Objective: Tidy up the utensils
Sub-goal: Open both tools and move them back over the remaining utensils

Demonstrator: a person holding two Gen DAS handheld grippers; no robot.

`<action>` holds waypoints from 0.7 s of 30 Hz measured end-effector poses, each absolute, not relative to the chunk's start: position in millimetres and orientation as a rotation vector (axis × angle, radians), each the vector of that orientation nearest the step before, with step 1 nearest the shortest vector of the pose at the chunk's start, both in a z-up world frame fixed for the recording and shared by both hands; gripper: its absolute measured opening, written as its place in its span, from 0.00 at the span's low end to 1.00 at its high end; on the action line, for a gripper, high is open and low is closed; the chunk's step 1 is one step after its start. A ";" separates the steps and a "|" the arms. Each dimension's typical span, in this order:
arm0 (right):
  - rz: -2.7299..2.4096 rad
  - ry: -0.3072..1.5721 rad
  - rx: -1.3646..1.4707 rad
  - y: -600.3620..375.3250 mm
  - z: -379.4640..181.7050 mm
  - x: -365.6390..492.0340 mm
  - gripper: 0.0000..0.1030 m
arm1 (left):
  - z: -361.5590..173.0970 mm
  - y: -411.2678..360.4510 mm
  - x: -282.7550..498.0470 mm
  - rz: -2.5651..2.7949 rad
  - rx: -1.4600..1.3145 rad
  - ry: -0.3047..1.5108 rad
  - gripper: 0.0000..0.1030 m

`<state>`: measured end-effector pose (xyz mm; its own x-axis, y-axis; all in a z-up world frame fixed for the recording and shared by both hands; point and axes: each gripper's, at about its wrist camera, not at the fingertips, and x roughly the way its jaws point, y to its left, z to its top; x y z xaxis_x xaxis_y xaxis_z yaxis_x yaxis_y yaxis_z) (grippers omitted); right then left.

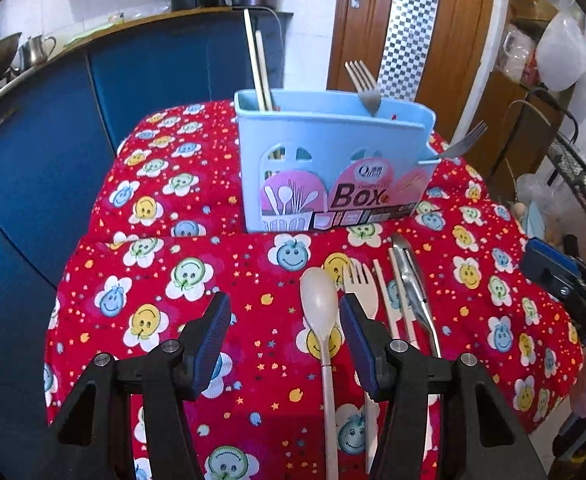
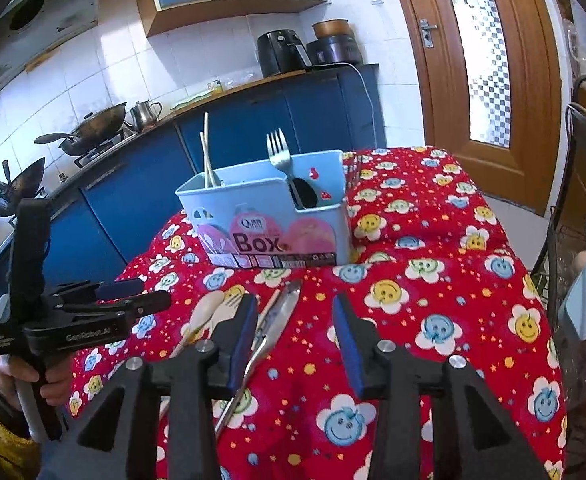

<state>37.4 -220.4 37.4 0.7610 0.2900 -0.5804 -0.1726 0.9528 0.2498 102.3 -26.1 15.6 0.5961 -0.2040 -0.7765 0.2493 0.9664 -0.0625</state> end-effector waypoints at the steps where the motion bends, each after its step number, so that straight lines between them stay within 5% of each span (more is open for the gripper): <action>1: 0.252 0.662 0.189 -221.6 36.4 36.9 0.41 | 12.8 -26.5 104.1 -0.260 0.053 0.903 0.56; 13: 0.248 0.690 0.231 -236.1 21.4 37.5 0.43 | -20.5 -30.9 121.7 -0.286 -0.005 1.009 0.56; 21: 0.246 0.700 0.237 -238.5 16.2 40.1 0.43 | -26.3 -34.6 126.0 -0.386 -0.085 1.036 0.29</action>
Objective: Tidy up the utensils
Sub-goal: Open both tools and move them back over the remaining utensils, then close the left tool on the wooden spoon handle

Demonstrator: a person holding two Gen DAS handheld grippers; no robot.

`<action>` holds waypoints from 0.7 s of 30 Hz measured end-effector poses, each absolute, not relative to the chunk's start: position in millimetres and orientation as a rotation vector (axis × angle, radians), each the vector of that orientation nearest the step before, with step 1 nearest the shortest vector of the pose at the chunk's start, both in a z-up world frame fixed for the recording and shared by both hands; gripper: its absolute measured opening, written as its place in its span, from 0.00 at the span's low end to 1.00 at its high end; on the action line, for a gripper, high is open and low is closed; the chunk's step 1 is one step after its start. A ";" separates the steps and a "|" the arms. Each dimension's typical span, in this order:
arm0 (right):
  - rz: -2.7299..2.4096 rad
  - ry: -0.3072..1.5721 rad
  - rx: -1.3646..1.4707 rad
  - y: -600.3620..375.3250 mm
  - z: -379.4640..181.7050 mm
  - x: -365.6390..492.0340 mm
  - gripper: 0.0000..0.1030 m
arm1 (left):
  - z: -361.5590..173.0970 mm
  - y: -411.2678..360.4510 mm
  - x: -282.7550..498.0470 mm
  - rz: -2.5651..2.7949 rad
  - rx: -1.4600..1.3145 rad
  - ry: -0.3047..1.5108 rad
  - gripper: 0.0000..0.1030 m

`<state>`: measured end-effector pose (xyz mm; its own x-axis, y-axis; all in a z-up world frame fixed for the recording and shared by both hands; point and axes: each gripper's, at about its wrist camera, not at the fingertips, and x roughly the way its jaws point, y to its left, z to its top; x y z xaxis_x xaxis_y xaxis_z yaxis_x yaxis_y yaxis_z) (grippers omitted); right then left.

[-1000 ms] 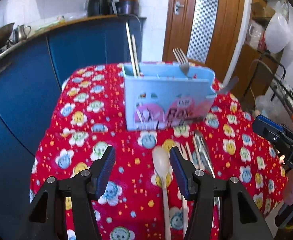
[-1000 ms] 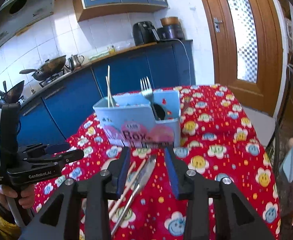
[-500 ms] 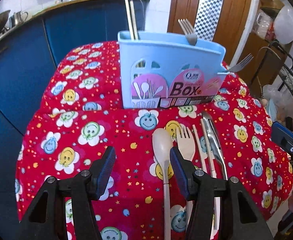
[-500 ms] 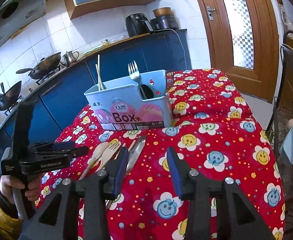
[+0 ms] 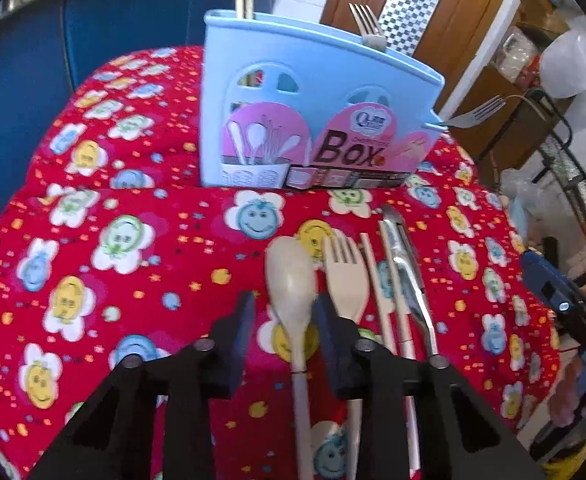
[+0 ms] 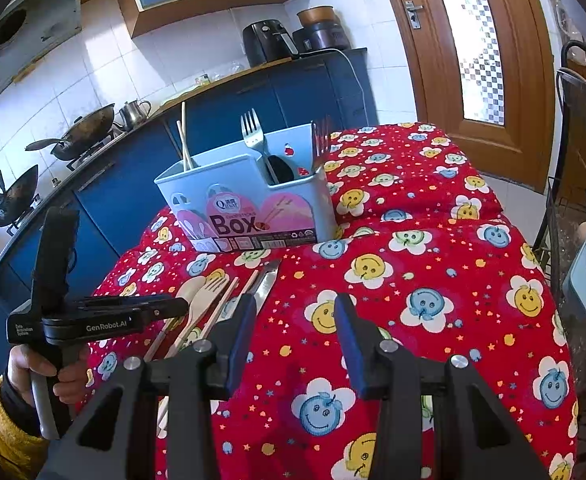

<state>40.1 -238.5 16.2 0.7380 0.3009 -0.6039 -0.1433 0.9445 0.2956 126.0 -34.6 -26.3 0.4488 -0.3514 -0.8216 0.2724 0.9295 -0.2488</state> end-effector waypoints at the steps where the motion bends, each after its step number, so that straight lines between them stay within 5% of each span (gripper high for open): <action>1: 0.246 0.701 0.237 -238.6 15.6 40.1 0.43 | -26.1 -35.1 126.3 -0.399 -0.099 1.037 0.28; 3: 0.246 0.703 0.239 -238.7 15.0 40.6 0.43 | -26.6 -36.6 127.3 -0.420 -0.114 1.045 0.20; 21: 0.253 0.715 0.238 -237.1 10.9 40.1 0.43 | -25.7 -58.2 112.8 -0.435 0.025 1.114 0.18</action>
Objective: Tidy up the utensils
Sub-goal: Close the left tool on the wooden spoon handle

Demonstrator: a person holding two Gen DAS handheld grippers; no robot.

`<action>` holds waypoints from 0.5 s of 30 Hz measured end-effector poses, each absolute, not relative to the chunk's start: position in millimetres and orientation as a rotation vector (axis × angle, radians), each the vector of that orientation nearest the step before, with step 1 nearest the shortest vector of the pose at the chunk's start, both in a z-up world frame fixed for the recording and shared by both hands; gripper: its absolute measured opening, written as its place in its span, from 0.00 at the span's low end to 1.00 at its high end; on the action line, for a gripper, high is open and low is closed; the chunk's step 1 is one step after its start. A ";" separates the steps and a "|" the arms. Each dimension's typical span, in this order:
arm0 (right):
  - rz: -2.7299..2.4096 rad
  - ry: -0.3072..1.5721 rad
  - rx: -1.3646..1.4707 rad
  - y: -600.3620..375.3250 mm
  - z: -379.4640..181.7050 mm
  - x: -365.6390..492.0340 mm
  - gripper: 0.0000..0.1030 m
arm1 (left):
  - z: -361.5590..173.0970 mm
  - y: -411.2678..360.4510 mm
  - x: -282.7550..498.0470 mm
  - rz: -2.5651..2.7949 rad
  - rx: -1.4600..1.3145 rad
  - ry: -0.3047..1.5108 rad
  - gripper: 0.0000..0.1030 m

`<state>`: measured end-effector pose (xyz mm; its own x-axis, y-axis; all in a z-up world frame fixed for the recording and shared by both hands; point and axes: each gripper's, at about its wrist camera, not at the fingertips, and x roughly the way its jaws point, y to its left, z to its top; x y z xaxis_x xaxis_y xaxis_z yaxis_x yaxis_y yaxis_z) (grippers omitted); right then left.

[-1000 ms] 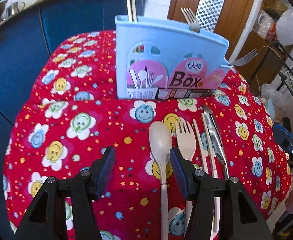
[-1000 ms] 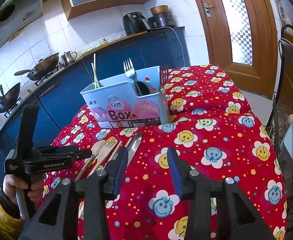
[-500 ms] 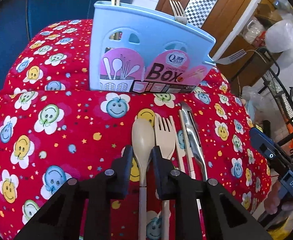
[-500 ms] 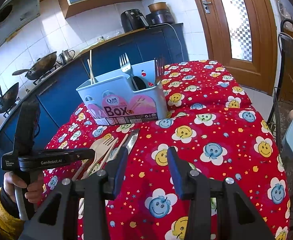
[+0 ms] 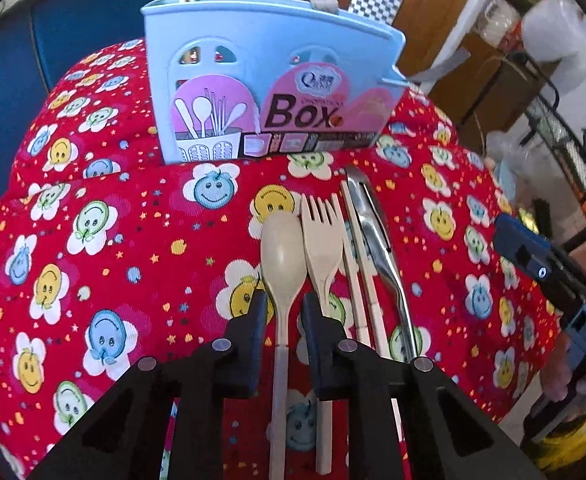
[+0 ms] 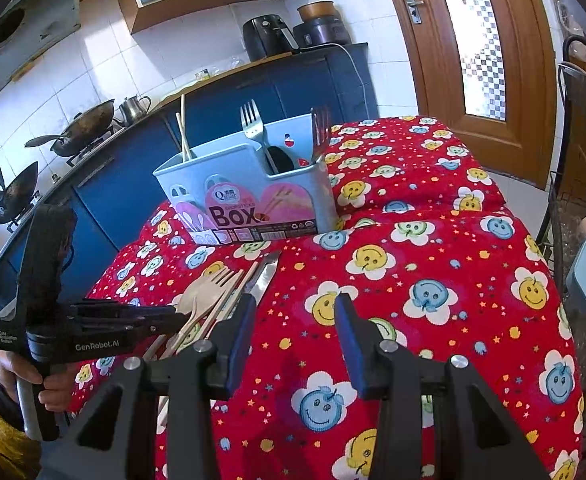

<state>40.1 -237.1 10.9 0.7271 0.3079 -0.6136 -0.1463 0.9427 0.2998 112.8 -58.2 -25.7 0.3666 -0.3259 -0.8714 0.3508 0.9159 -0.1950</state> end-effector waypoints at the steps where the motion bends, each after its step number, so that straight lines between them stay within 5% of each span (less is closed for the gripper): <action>1: 0.254 0.714 0.239 -236.8 11.0 39.4 0.43 | -25.3 -59.1 111.6 -0.428 0.030 1.128 0.18; 5: 0.257 0.714 0.233 -234.7 11.4 38.0 0.43 | -25.3 -59.2 108.6 -0.426 0.037 1.158 0.17; 8: 0.263 0.719 0.235 -232.8 11.0 37.3 0.43 | -26.8 -51.5 111.6 -0.409 -0.001 1.159 0.06; 15: 0.279 0.750 0.220 -225.1 11.5 36.2 0.43 | -25.2 -25.8 109.4 -0.422 -0.154 1.121 0.05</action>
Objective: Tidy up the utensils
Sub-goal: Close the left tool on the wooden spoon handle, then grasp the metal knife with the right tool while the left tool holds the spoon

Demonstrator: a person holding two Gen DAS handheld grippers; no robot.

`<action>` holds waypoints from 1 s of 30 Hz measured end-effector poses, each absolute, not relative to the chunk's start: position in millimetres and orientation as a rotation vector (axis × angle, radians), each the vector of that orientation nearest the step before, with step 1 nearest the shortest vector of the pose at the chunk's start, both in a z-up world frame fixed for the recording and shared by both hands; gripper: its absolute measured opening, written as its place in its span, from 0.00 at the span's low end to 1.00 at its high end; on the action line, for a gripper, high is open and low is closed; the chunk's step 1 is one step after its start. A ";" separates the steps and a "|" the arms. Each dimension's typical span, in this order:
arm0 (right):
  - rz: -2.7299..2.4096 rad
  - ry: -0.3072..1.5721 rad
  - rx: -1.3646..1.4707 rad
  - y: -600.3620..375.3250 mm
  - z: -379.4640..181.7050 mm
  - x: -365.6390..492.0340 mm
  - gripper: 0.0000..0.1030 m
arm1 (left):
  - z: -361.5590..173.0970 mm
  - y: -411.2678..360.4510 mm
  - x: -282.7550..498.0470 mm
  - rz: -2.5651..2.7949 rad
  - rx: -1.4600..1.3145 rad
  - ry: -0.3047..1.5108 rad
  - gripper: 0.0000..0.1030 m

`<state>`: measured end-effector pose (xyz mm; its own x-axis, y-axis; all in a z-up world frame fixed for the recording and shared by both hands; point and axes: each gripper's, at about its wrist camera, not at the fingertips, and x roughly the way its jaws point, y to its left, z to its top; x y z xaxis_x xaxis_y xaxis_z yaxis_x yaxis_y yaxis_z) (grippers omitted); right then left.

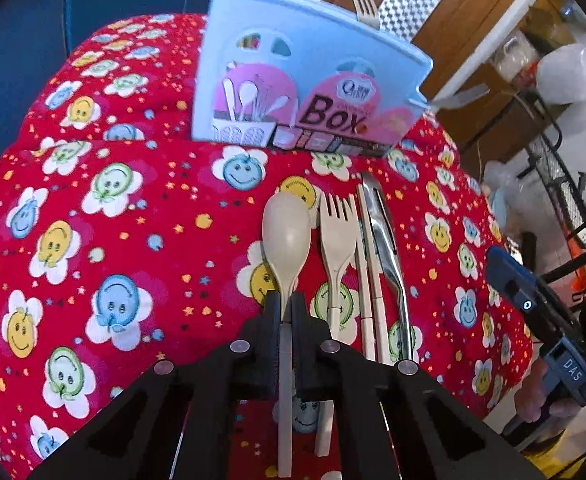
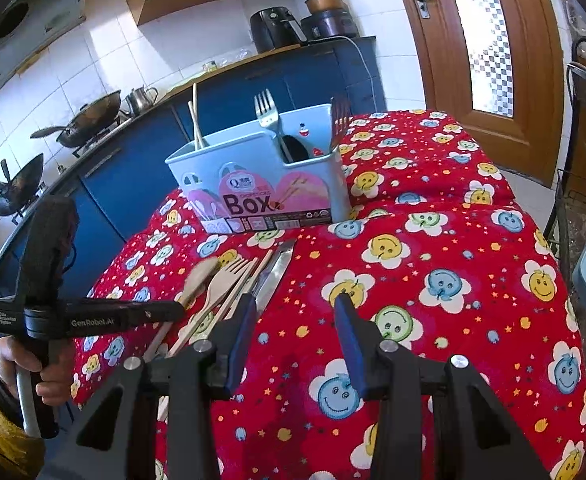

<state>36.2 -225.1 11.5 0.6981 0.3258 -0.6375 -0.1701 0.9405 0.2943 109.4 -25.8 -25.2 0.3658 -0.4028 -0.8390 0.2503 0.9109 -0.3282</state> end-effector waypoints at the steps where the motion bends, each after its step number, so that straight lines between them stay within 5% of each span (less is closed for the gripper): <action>1: 0.280 0.759 0.210 -222.6 11.8 37.0 0.43 | -22.6 -22.4 106.9 -0.422 -0.160 1.098 0.05; 19: 0.379 1.108 0.136 -168.8 1.0 73.8 0.43 | 14.5 23.2 78.7 -0.422 -0.253 0.849 0.05; 26: 0.333 1.204 0.051 -153.2 -6.5 88.1 0.26 | 17.7 26.9 73.8 -0.456 -0.277 0.812 0.05; 30: 0.323 1.253 0.044 -149.6 -11.6 94.5 0.24 | 17.6 29.7 74.3 -0.451 -0.284 0.801 0.05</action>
